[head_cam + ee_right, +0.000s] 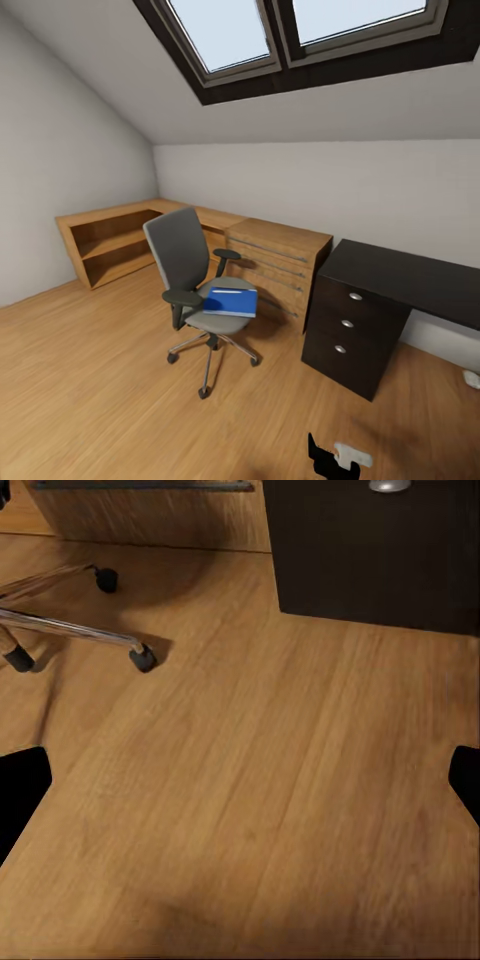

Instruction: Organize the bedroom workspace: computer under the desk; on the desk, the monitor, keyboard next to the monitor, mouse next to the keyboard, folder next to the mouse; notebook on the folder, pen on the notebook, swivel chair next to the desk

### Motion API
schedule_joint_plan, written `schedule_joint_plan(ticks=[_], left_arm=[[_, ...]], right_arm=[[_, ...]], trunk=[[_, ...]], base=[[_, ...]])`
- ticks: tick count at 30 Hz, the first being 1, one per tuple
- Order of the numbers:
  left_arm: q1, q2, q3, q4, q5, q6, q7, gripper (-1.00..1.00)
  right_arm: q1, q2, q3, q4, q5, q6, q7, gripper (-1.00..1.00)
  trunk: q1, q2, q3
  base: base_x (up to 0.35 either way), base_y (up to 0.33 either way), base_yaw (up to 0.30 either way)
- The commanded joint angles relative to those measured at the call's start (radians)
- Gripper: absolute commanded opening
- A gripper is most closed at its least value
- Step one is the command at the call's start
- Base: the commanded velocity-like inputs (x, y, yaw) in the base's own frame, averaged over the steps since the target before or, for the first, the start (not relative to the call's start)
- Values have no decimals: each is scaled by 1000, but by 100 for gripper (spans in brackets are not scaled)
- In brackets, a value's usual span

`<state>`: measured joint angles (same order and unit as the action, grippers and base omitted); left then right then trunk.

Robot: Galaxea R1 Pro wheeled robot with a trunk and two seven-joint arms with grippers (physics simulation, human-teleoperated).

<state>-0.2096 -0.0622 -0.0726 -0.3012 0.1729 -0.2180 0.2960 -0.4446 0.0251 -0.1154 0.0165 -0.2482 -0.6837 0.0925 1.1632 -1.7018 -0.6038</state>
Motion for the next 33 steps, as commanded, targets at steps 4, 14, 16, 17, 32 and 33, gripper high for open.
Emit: schedule_joint_plan(ticks=[4, 14, 16, 17, 32, 33], left_arm=[[-1, -1, -10, 38, 8, -45, 5, 100], [-1, 1, -9, 51, 10, -55, 5, 100], [-1, 1, -9, 51, 10, -55, 5, 100], [-1, 2, -9, 51, 10, -55, 5, 100], [-1, -2, -5, 59, 15, -55, 6, 100], [-1, -4, -5, 59, 14, -55, 6, 100]], right_arm=[[5, -10, -7, 3, -2, -5, 2, 100], [6, -13, -7, 3, 1, -7, 1, 100], [6, -12, -7, 3, 1, -7, 1, 100], [6, -13, -7, 3, 1, -8, 1, 100], [6, -13, -7, 3, 3, -8, 1, 100], [6, -13, -7, 3, 3, -8, 1, 100]], trunk=[[0, 0, 2], [0, 0, 11], [0, 0, 13], [0, 0, 14], [-8, 14, 34], [-12, 21, 37]], base=[[0, 0, -239], [0, 1, -232], [59, 67, -231], [111, 107, -231], [150, 123, -231], [6, 5, -116]])
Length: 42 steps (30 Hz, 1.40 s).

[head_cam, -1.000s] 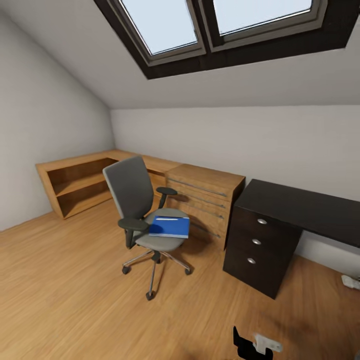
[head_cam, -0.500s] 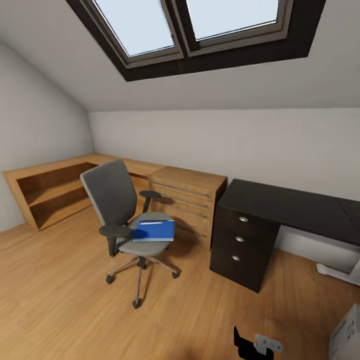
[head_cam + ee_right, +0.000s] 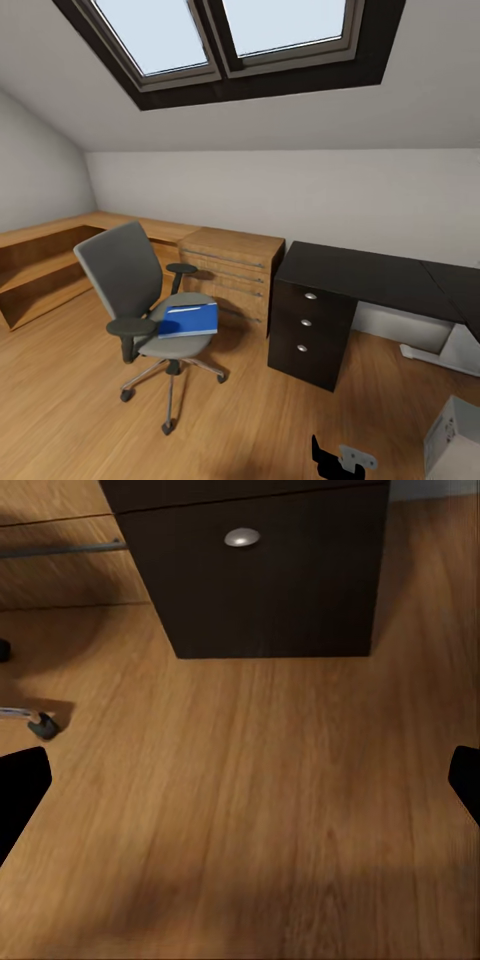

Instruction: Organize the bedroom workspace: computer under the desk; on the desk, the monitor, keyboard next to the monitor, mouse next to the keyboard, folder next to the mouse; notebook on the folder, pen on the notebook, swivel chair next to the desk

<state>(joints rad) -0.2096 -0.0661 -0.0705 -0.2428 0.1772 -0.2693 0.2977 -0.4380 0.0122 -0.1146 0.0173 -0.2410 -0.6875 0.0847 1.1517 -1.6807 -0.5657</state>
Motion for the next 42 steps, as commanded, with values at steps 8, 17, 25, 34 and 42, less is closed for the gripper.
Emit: schedule_joint_plan(ticks=[8, 17, 25, 34, 42], left_arm=[[-1, -2, -8, 0, 8, -4, 5, 100], [-1, -1, -5, 0, 11, -4, 6, 100], [-1, -3, -2, 0, 12, -3, 11, 100], [-1, -3, -5, 2, 10, -2, 5, 100], [-1, -2, -5, 2, 10, 0, 5, 100]], right_arm=[[-1, -18, -8, 4, -6, 3, 8, 100], [-1, -16, -9, 4, -8, 2, 1, 100], [-1, -12, -10, 4, -14, 0, -17, 100], [-1, -12, -10, 4, -10, -4, -17, 100], [-1, -12, -10, 4, -6, -6, -16, 100]], trunk=[[-31, 56, 25], [-65, 119, 53], [-96, 175, 78], [-131, 238, 106], [-161, 294, 131]], base=[[1, 1, -27], [0, 0, -1], [0, 0, 0], [0, 0, -155], [1, 0, -260]])
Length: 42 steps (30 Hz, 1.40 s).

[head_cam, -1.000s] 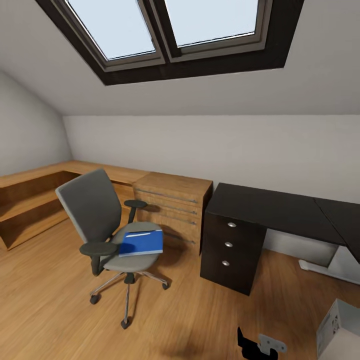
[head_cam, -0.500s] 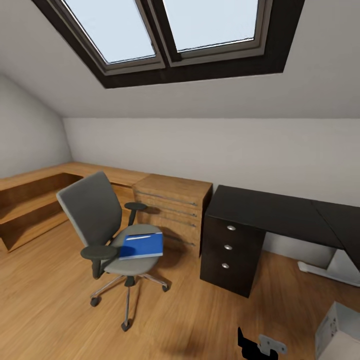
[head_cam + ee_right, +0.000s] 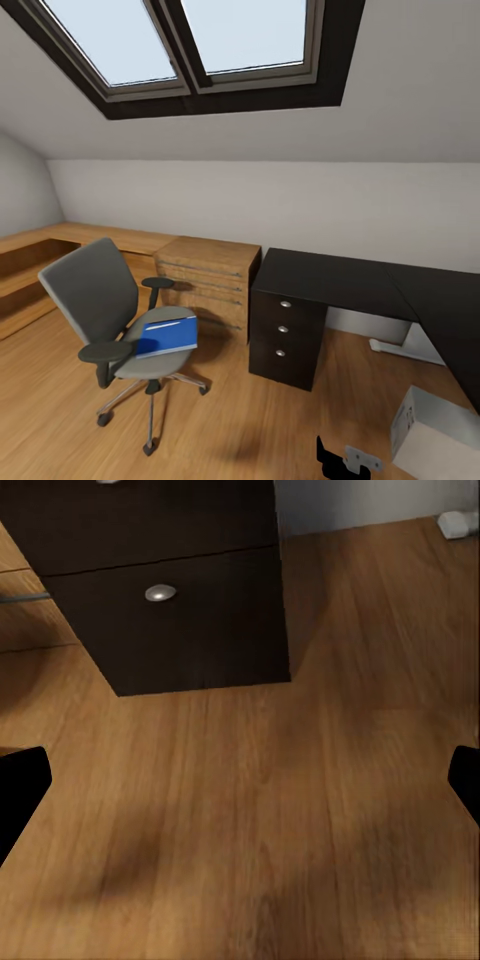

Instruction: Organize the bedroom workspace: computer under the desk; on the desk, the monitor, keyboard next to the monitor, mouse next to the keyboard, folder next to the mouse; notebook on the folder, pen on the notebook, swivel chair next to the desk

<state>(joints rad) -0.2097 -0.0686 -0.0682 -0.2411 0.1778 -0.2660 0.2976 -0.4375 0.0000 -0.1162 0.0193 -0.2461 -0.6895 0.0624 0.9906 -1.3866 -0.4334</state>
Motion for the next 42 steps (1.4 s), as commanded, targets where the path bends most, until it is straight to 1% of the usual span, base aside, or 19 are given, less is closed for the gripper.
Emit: schedule_joint_plan(ticks=[1, 7, 21, 28, 34, 42], left_arm=[[0, 0, -8, 0, 9, -3, 5, 100], [0, 0, -8, 0, 9, -2, 4, 100], [0, -1, -10, 0, 9, -5, 3, 100], [0, -2, -10, 9, 8, -5, 3, 100], [0, -2, -10, 11, 7, -6, 3, 100], [0, -2, -11, 12, 6, -6, 3, 100]], right_arm=[[-1, 0, -8, 2, -1, -4, 7, 100], [-1, 0, -8, 2, -1, -4, 7, 100], [-1, 3, -8, 2, -1, -2, 5, 100], [-1, 3, -8, 2, -1, -2, 6, 100], [-1, 3, -8, 2, -1, -2, 6, 100], [-1, 3, -8, 2, -1, -2, 7, 100]], trunk=[[-4, 7, 2], [-27, 49, 21], [-81, 147, 65], [-107, 196, 89], [-130, 238, 112], [-161, 294, 142]], base=[[48, 0, -264], [207, 1, -217], [329, 63, -19], [279, 11, -177], [176, 2, -230], [38, 0, -237]])
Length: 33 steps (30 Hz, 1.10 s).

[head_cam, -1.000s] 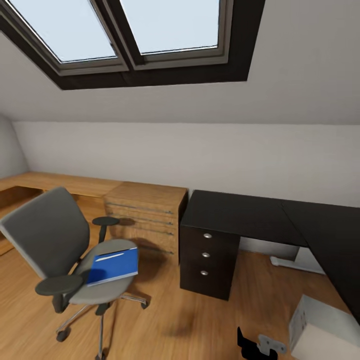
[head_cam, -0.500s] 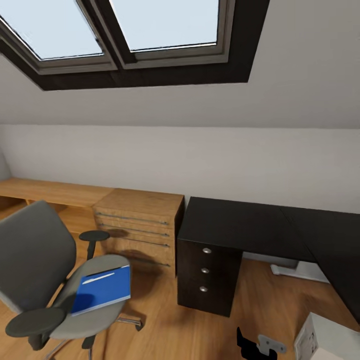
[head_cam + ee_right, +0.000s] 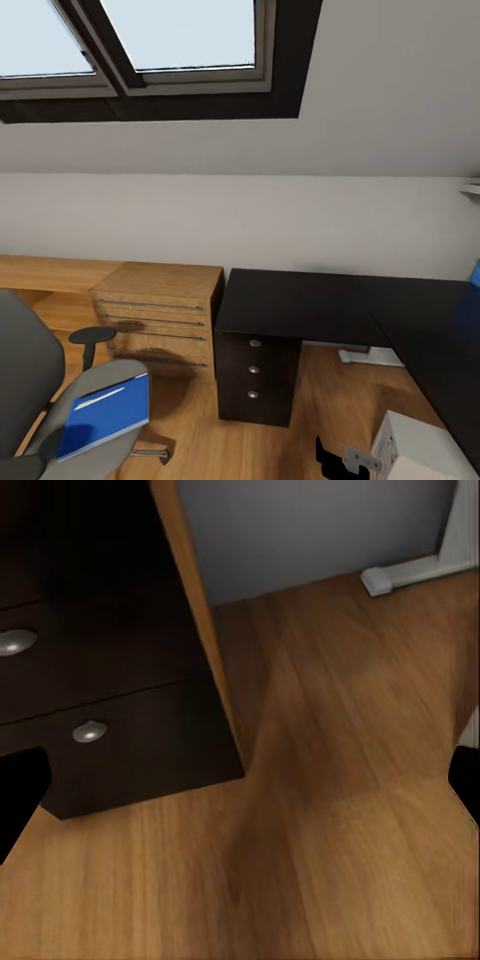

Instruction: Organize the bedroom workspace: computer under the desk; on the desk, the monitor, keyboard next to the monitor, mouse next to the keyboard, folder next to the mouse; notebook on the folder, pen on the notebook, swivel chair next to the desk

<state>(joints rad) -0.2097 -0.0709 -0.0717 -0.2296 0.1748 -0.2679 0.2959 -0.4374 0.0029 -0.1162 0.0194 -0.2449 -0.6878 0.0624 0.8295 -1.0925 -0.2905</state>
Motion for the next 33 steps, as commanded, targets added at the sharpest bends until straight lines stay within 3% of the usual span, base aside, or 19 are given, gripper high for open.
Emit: schedule_joint_plan(ticks=[1, 23, 33], left_arm=[[0, 0, -8, 0, 9, -4, 5, 100], [0, 1, -7, 0, 9, 5, 6, 100], [0, 2, -6, 0, 11, 4, 6, 100]], right_arm=[[-1, 0, -8, 2, -2, -4, 7, 100], [-1, 0, -8, 2, -2, -4, 7, 100], [-1, 0, -8, 2, -2, -4, 7, 100]], trunk=[[-4, 6, 3], [-88, 160, 86], [-127, 230, 123]], base=[[8, 0, -238], [1, 0, -238], [-184, 0, -238]])
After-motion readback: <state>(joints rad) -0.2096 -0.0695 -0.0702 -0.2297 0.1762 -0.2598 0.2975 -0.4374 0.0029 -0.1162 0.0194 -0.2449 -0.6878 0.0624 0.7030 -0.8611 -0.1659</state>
